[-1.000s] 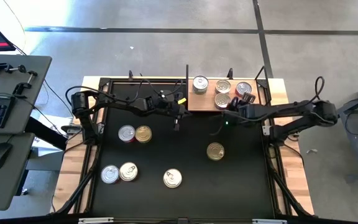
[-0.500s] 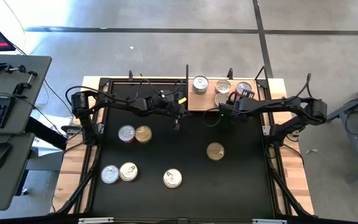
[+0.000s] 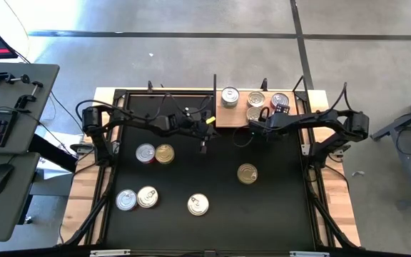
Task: Stack canned seafood by type on shelf
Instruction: Put the red tuna can on the shelf, then put the green tuna can on the shelf
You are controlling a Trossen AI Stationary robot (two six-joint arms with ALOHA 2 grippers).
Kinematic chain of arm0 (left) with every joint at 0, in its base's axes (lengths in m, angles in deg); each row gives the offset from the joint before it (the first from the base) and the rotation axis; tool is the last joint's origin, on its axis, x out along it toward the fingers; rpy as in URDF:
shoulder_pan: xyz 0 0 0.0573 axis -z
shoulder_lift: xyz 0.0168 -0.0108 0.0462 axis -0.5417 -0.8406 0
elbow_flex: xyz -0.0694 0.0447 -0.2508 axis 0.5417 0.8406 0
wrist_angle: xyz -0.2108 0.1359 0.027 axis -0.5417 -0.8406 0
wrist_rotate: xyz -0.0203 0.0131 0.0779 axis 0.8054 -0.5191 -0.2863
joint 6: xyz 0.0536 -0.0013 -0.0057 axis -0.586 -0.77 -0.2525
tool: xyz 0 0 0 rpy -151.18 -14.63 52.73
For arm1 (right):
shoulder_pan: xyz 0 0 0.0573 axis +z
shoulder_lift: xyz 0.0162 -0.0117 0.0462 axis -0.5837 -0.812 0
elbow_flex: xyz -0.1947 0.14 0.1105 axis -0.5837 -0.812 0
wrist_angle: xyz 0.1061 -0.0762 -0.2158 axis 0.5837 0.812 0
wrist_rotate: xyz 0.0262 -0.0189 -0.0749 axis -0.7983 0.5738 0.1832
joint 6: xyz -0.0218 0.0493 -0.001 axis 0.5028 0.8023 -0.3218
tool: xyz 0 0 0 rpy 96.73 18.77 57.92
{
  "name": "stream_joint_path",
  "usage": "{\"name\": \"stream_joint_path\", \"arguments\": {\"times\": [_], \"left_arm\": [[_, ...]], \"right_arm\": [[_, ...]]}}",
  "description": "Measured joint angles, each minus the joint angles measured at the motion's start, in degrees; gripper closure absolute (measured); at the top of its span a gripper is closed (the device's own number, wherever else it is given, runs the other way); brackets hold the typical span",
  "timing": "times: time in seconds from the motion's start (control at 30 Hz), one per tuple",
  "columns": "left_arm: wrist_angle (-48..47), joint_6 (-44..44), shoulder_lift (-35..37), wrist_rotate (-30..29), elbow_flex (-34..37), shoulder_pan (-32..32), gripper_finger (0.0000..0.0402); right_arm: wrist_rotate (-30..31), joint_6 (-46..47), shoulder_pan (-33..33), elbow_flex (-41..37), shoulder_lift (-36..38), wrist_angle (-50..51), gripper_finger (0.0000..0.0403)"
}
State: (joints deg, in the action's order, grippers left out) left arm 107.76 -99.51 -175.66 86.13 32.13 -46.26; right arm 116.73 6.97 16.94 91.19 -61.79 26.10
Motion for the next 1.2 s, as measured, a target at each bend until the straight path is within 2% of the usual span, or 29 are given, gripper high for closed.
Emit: {"name": "stream_joint_path", "arguments": {"times": [0.23, 0.43, 0.57, 0.7, 0.83, 1.0, 1.2], "left_arm": [[2.6, 1.0, 0.0, 0.0, 0.0, 0.8, 0.0401], [2.7, 1.0, 0.8, -0.3, 0.0, 0.8, 0.0401], [2.0, -0.5, 4.1, -0.7, 0.0, 1.0, 0.0401], [-3.3, -2.4, 9.0, -1.4, -0.1, 2.4, 0.0401], [-10.6, -4.4, 15.6, -9.2, -0.1, 6.0, 0.0401], [-18.7, -5.2, 25.5, -20.4, -0.1, 12.3, 0.0401], [-25.5, -0.1, 37.9, -23.7, -0.1, 21.8, 0.0401]], "right_arm": [[-0.2, 2.2, 0.0, 1.2, 0.0, 4.1, 0.0134], [-1.8, 14.4, 0.2, 9.6, -0.1, 18.0, 0.0131], [-3.1, 23.0, 1.2, 15.7, 0.0, 24.9, 0.0131], [-0.3, 27.3, 6.3, 17.4, 1.8, 25.2, 0.0135], [1.7, 32.3, 13.2, 16.8, 4.8, 25.0, 0.0139], [-1.6, 38.4, 21.9, 16.8, 7.2, 23.6, 0.0139], [-5.5, 40.1, 32.1, 16.8, 7.6, 12.2, 0.0140]]}}
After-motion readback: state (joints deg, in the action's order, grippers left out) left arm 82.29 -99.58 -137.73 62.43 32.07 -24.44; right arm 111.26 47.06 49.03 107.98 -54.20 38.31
